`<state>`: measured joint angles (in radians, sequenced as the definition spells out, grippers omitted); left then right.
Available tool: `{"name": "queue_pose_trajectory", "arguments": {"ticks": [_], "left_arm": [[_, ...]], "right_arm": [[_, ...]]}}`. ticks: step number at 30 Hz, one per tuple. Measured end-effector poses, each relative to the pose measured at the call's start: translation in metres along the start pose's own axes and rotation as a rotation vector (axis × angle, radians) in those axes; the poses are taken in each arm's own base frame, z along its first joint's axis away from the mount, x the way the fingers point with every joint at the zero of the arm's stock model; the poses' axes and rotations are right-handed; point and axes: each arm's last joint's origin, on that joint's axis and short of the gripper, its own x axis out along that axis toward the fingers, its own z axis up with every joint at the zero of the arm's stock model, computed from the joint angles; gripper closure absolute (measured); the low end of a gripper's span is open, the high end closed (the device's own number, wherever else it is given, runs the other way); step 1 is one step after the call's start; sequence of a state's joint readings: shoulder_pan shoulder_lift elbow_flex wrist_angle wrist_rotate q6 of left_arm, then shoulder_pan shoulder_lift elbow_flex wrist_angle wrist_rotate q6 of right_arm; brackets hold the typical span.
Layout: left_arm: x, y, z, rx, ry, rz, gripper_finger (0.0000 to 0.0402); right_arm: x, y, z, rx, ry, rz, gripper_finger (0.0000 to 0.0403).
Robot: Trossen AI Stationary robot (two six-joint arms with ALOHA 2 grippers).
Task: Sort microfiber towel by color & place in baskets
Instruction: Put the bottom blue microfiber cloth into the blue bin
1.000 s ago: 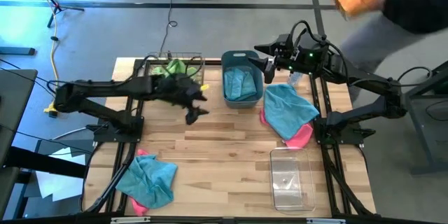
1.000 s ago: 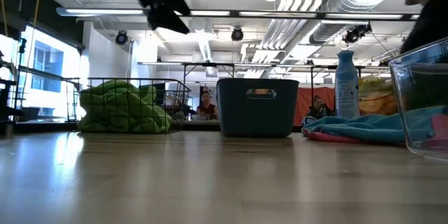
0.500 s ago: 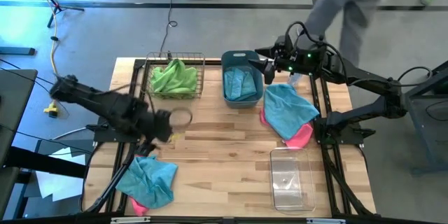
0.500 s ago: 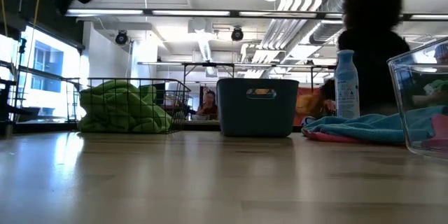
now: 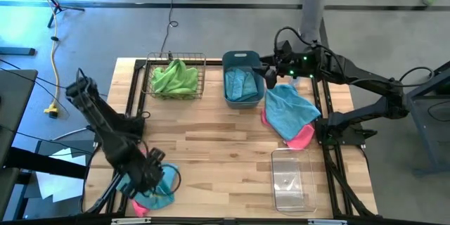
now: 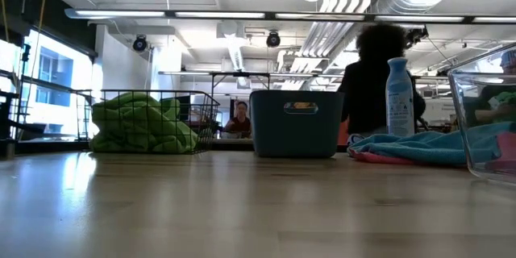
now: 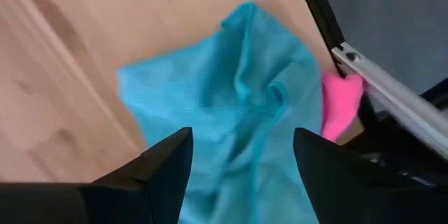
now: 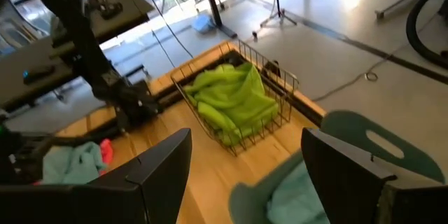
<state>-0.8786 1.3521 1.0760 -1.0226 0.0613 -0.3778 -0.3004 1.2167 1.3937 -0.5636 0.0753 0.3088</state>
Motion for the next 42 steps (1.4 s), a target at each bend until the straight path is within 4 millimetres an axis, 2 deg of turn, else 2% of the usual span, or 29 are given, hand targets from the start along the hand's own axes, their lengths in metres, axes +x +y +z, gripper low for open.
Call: {"name": "queue_pose_trajectory", "arguments": {"ticks": [5, 10, 17, 21, 25, 28, 30, 35, 36, 42], "left_arm": [[0.030, -0.016, 0.004, -0.076, 0.104, 0.015, 0.0170], [0.051, -0.025, 0.009, -0.121, 0.131, 0.027, 0.0170], [0.074, -0.036, 0.011, -0.051, 0.156, 0.034, 0.0170], [0.092, -0.035, 0.001, -0.057, 0.194, 0.049, 0.0171], [0.098, -0.026, -0.004, -0.146, 0.215, 0.084, 0.0181], [0.096, -0.023, -0.003, -0.156, 0.200, 0.091, 0.0208], [0.097, -0.022, -0.003, -0.142, 0.204, 0.092, 0.0241], [0.097, -0.022, -0.001, -0.128, 0.190, 0.085, 0.0373], [0.097, -0.023, -0.001, -0.135, 0.183, 0.083, 0.0387], [0.086, -0.023, 0.000, -0.176, 0.136, 0.065, 0.0398]], "right_arm": [[0.000, -0.002, -0.007, -0.035, 0.068, -0.021, 0.0137], [0.000, -0.003, -0.011, -0.090, 0.111, -0.030, 0.0137], [0.000, -0.003, -0.011, -0.109, 0.113, -0.030, 0.0137], [0.000, -0.003, -0.011, -0.108, 0.113, -0.030, 0.0137], [0.000, -0.003, -0.011, -0.108, 0.113, -0.030, 0.0137], [0.000, -0.003, -0.011, -0.107, 0.113, -0.030, 0.0137], [0.000, -0.003, -0.010, -0.106, 0.109, -0.029, 0.0137], [0.000, -0.004, -0.010, -0.107, 0.103, -0.054, 0.0137], [0.000, -0.004, -0.010, -0.107, 0.102, -0.055, 0.0137], [0.000, -0.004, -0.010, -0.106, 0.102, -0.055, 0.0137]]}}
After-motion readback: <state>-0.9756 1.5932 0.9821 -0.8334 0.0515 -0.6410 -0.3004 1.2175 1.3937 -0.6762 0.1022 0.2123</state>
